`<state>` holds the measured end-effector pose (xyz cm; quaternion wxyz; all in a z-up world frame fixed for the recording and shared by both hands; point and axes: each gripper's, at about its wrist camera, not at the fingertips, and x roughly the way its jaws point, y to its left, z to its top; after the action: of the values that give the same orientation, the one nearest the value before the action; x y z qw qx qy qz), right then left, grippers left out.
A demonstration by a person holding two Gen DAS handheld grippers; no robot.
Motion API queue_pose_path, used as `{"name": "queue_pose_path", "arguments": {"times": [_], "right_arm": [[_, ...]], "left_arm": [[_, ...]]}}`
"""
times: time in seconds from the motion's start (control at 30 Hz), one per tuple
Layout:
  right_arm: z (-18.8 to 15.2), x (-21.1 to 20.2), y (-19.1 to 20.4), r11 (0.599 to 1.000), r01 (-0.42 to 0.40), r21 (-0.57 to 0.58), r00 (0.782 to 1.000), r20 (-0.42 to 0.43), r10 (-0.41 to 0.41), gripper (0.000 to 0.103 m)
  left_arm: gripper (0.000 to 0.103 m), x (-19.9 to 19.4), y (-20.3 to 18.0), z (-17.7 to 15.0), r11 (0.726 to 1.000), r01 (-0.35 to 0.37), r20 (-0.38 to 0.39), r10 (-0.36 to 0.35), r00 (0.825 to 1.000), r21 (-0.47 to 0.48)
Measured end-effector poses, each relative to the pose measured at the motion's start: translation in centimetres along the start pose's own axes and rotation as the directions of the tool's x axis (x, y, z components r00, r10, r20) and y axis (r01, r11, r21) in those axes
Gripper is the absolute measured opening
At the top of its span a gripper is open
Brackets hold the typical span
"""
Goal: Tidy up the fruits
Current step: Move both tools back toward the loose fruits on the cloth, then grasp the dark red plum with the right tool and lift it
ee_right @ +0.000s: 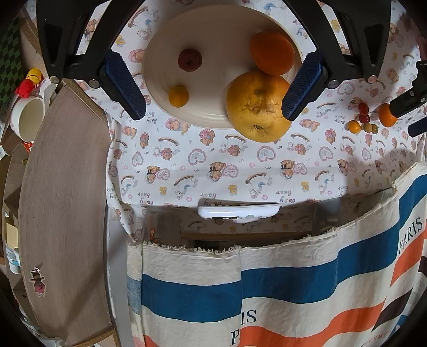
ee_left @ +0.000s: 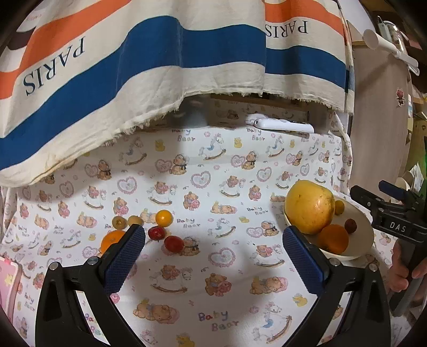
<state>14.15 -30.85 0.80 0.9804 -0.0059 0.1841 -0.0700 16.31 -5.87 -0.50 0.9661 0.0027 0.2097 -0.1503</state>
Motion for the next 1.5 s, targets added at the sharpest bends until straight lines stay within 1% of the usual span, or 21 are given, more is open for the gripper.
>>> {"name": "queue_pose_path", "arguments": {"times": [0.1, 0.17, 0.23, 0.27, 0.37, 0.5, 0.6, 0.7, 0.73, 0.8, 0.87, 0.97, 1.07, 1.17, 1.23, 1.3, 1.33, 1.43, 1.5], "right_arm": [[0.0, -0.1, 0.0, 1.0, -0.001, -0.002, 1.0, 0.003, 0.001, 0.102], [0.0, -0.1, 0.0, 1.0, -0.001, -0.005, 1.0, 0.008, 0.001, 0.102], [0.1, -0.2, 0.0, 1.0, -0.004, -0.003, 1.0, 0.008, 0.004, 0.102], [0.1, -0.2, 0.0, 1.0, -0.01, 0.004, 1.0, 0.007, 0.01, 0.102], [0.2, -0.6, 0.2, 1.0, -0.023, 0.008, 1.0, 0.013, 0.023, 0.102], [0.4, -1.1, 0.5, 0.999, -0.041, 0.006, 0.999, 0.034, 0.041, 0.102], [1.0, -1.3, 0.8, 0.999, -0.052, 0.009, 0.998, 0.029, 0.052, 0.102], [1.7, -1.7, 1.5, 0.996, -0.088, 0.01, 0.996, 0.019, 0.088, 0.102], [2.1, -2.0, 2.0, 0.994, -0.107, 0.004, 0.994, 0.022, 0.107, 0.102], [2.7, -2.3, 3.1, 0.99, -0.141, -0.02, 0.99, 0.021, 0.141, 0.102], [3.2, -2.4, 4.4, 0.985, -0.165, -0.041, 0.986, 0.012, 0.165, 0.102], [3.7, -2.6, 6.2, 0.981, -0.191, -0.034, 0.981, 0.025, 0.192, 0.102], [4.1, -2.7, 8.2, 0.982, -0.187, -0.024, 0.981, 0.041, 0.188, 0.102], [4.4, -2.5, 10.2, 0.978, -0.205, -0.036, 0.977, 0.05, 0.206, 0.102], [4.6, -2.1, 11.6, 0.964, -0.26, -0.045, 0.964, 0.04, 0.262, 0.102], [4.7, -1.4, 13.1, 0.954, -0.294, -0.05, 0.955, 0.021, 0.296, 0.102], [4.6, -1.2, 13.6, 0.955, -0.293, -0.047, 0.956, 0.014, 0.293, 0.102], [4.3, 0.3, 15.2, 0.969, -0.246, -0.003, 0.969, 0.004, 0.246, 0.102], [4.2, 1.7, 15.8, 0.971, -0.235, 0.031, 0.971, -0.027, 0.236, 0.102]], "left_arm": [[0.102, -0.4, -0.1, 0.1, 0.999, -0.033, 0.044, 0.032, 0.999, 0.027], [0.102, -1.0, 0.0, 0.0, 0.999, -0.016, 0.098, 0.011, 0.995, 0.048], [0.102, -1.7, 0.3, 0.2, 0.999, -0.023, 0.142, 0.016, 0.99, 0.046], [0.102, -1.8, 0.5, 0.3, 0.998, -0.033, 0.152, 0.026, 0.988, 0.047], [0.102, -1.9, 1.0, 1.1, 0.997, -0.055, 0.137, 0.048, 0.989, 0.05], [0.102, -2.3, 2.5, 1.9, 0.998, -0.068, 0.138, 0.065, 0.988, 0.014], [0.102, -2.3, 3.9, 2.6, 0.996, -0.091, 0.135, 0.09, 0.987, -0.004], [0.102, -1.9, 5.5, 3.1, 0.992, -0.12, 0.094, 0.123, 0.988, -0.04], [0.102, -1.7, 6.2, 3.3, 0.991, -0.12, 0.071, 0.123, 0.99, -0.056], [0.102, -1.6, 7.4, 3.5, 0.99, -0.112, 0.06, 0.117, 0.991, -0.082], [0.102, -1.7, 8.1, 3.5, 0.987, -0.137, 0.064, 0.143, 0.988, -0.088], [0.102, -1.7, 9.1, 3.7, 0.983, -0.17, 0.061, 0.174, 0.983, -0.075], [0.102, -1.8, 10.0, 3.7, 0.98, -0.177, 0.065, 0.183, 0.981, -0.086], [0.102, -1.2, 10.7, 3.7, 0.979, -0.183, 0.054, 0.188, 0.981, -0.085], [0.102, -0.7, 11.2, 3.5, 0.978, -0.191, 0.038, 0.195, 0.98, -0.088], [0.102, -0.2, 11.7, 3.4, 0.974, -0.203, 0.02, 0.206, 0.978, -0.096], [0.102, 0.0, 12.0, 3.3, 0.972, -0.211, 0.013, 0.213, 0.977, -0.101], [0.102, 0.4, 13.3, 3.2, 0.965, -0.228, -0.006, 0.23, 0.973, -0.13], [0.102, 0.4, 14.2, 3.2, 0.96, -0.232, -0.015, 0.232, 0.972, -0.155]]}}
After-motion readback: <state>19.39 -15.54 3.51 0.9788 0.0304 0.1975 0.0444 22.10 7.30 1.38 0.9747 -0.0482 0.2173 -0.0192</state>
